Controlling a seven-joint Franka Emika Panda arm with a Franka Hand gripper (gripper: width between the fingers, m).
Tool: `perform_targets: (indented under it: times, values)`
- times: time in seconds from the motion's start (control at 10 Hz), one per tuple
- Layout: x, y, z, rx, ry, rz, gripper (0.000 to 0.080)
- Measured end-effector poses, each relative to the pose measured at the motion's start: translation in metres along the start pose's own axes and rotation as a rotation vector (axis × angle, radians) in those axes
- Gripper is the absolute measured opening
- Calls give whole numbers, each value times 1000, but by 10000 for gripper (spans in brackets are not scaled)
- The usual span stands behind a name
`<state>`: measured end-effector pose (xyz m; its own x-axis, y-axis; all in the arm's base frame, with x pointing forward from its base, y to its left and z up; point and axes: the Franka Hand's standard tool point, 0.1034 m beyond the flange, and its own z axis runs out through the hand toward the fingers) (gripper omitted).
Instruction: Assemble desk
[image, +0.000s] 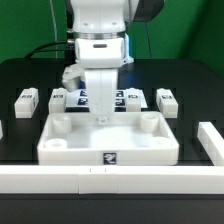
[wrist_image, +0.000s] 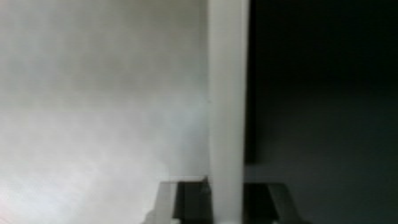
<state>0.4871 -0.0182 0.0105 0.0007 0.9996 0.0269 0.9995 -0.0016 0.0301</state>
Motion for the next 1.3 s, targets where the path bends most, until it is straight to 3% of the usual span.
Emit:
perform_targets:
  times: [0.2,0.3,0.4,0.6,0.7,0.9,1.0,1.1,1.2,1.3]
  values:
    - [22,28,1,-18,12,54,55]
    - [33,36,2,-8,13,77,55]
    - [43,36,2,7,12,95,55]
    - [48,37,2,69,-24,111,58]
    - [48,37,2,82,-38,94,58]
    - [47,37,2,75,-41,83,58]
    - [47,37,3,77,-41,83,151]
    - [47,36,3,77,-41,83,151]
    - [47,36,3,77,-41,83,335]
    - [47,36,3,77,-41,84,470]
